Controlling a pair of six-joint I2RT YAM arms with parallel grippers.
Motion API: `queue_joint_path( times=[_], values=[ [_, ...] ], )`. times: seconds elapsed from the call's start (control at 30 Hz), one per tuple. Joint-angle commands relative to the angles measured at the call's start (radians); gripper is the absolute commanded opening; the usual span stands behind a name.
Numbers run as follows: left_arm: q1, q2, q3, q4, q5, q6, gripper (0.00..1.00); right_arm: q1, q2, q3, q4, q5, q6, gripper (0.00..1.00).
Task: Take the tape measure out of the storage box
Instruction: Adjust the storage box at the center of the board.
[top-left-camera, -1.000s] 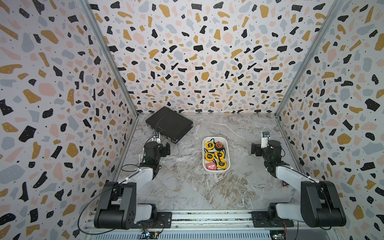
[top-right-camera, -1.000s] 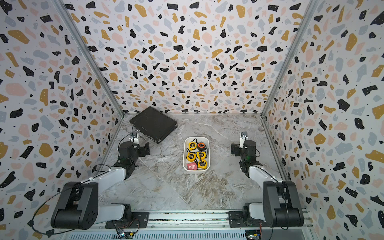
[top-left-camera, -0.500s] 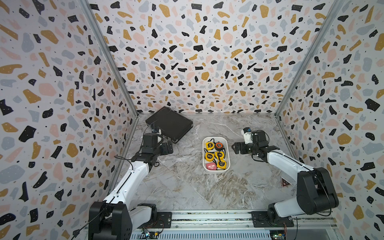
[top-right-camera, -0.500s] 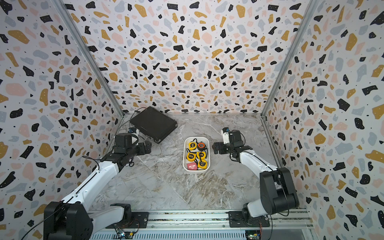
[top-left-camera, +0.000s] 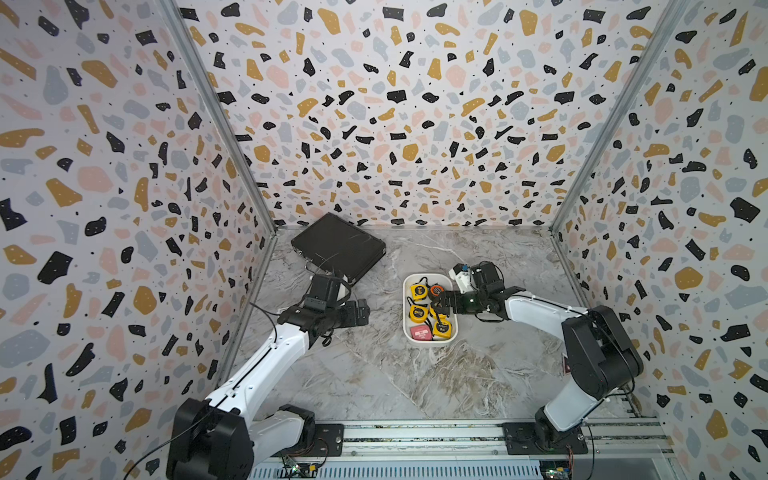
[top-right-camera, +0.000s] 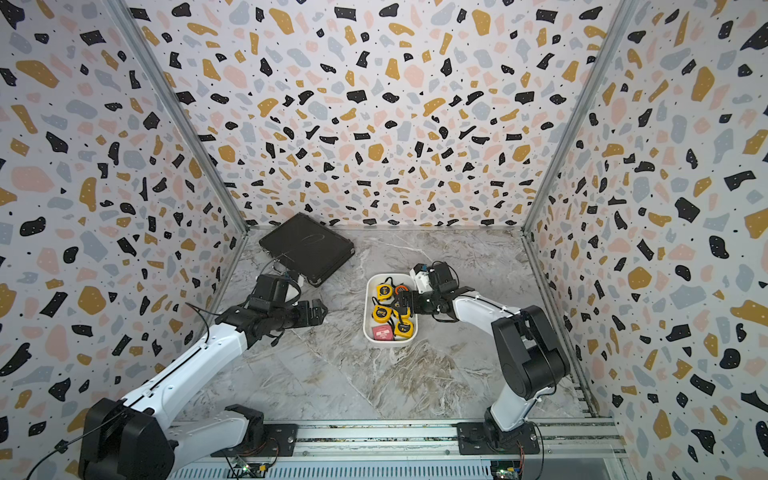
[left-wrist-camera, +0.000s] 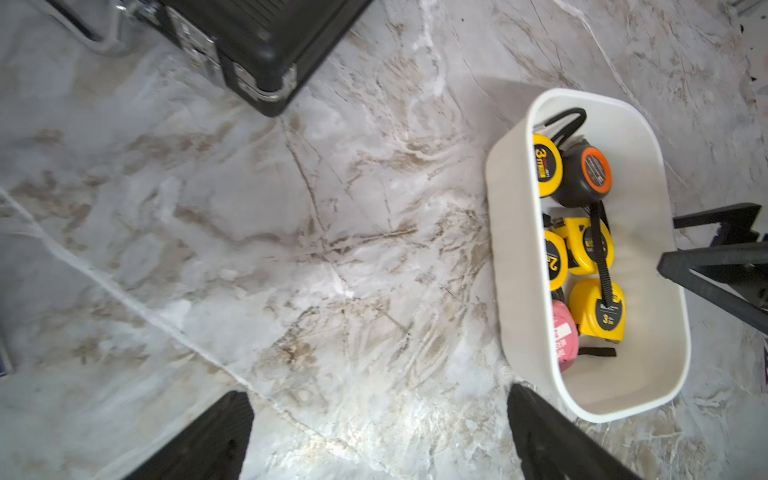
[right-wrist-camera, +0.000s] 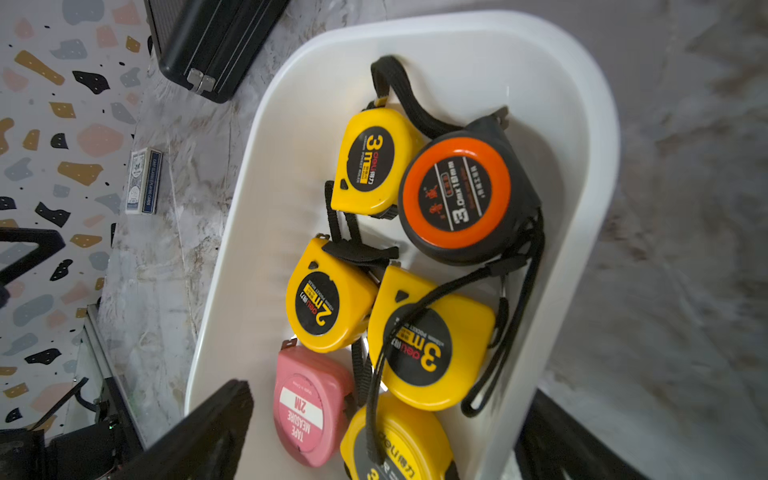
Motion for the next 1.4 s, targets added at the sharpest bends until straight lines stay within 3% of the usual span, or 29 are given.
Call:
queue_joint_path(
  times=[0.0,0.23,0.4,0.6,0.87,1.0,1.23,1.37],
  values=[
    [-0.064,0.064,0.047,0.012,0.007,-0.058,1.00,0.038,0.007,0.034,0.053,-0.051,0.070,0.99],
    [-0.205,0.285,0.167,0.030,-0.078,-0.094,1.00,0.059,-0.004,0.027,0.056,-0.066,0.078,0.99],
    [-0.222,0.445,0.310,0.025,-0.149,-0.065,0.99,0.058,-0.061,0.012,-0.019,-0.042,0.030,0.99],
    [-0.224,0.616,0.477,-0.090,-0.244,-0.027,0.92,0.057,-0.122,-0.015,-0.091,-0.011,-0.010,0.99],
    [-0.223,0.604,0.409,-0.137,-0.319,-0.112,0.69,0.057,-0.149,-0.009,-0.115,0.004,-0.024,0.99],
    [-0.223,0.547,0.347,-0.162,-0.368,-0.137,0.63,0.057,-0.142,0.009,-0.116,0.002,-0.023,0.99],
    [-0.215,0.441,0.260,-0.224,-0.449,-0.139,0.62,0.057,-0.122,0.029,-0.111,-0.008,-0.016,0.99],
    [-0.216,0.394,0.274,-0.226,-0.406,-0.116,0.73,0.057,-0.123,0.034,-0.117,-0.010,-0.013,0.99]
  ],
)
